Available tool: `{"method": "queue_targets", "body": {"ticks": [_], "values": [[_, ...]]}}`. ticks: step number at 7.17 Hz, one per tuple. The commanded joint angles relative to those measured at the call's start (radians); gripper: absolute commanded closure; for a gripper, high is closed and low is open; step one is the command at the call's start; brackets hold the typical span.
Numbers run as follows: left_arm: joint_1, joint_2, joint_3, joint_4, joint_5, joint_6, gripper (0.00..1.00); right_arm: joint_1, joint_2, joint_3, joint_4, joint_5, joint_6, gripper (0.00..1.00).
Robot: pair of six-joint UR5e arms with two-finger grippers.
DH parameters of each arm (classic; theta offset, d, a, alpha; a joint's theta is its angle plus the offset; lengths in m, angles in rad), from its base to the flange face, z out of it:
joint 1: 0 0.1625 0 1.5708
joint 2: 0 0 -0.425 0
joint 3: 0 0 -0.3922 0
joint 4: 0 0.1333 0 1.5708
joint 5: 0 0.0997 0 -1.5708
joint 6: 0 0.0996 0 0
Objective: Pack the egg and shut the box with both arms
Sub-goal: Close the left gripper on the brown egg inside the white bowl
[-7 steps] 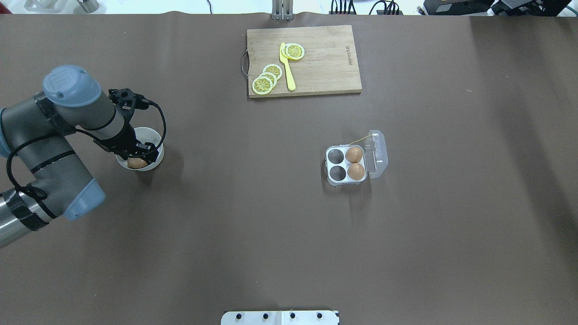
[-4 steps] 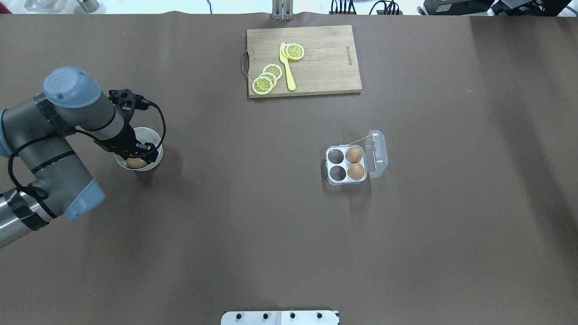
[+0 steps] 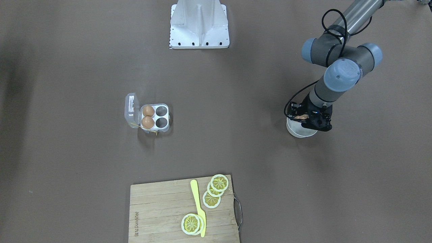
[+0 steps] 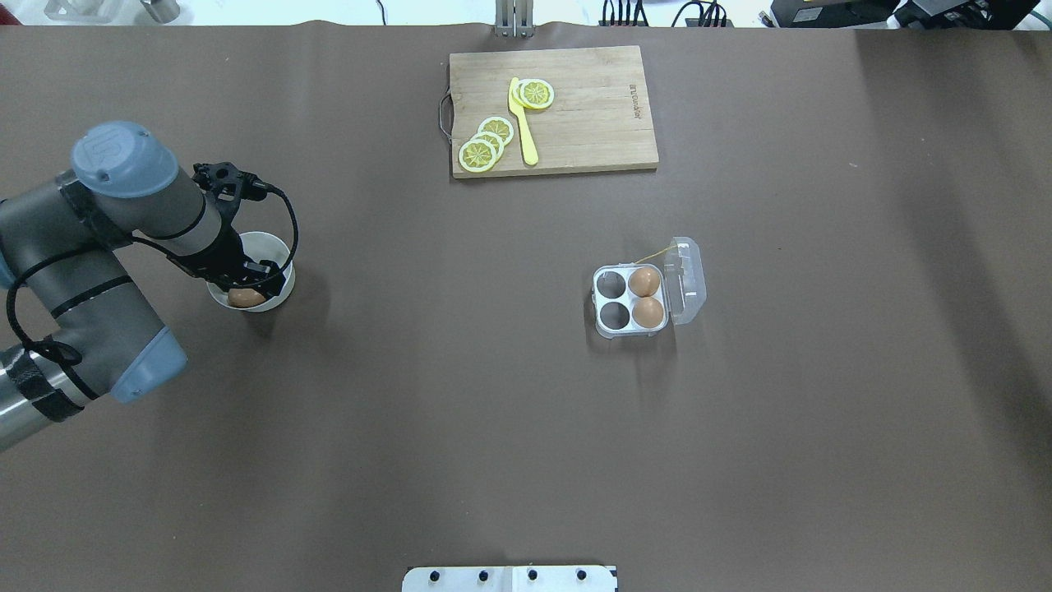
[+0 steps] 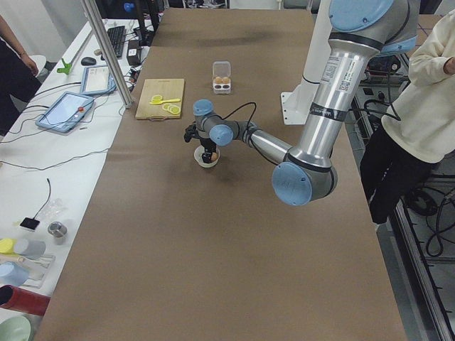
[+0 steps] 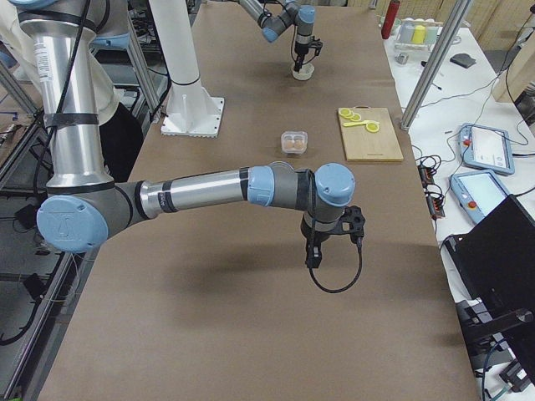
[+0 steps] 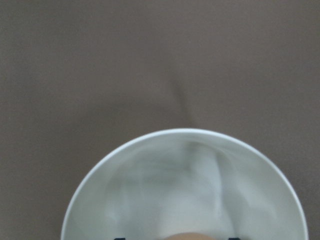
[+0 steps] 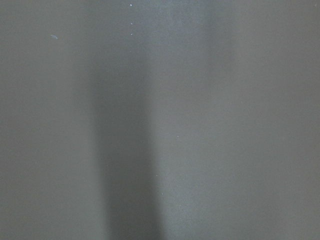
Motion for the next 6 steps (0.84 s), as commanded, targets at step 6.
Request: {"method": "queue_targets", "body": {"ticks": [6], "values": [[0.0, 0.003, -0.008, 0.001, 0.002, -0.003, 0.21, 0.001, 0.002, 0.0, 0.0, -0.002, 0.0, 0.0]]}}
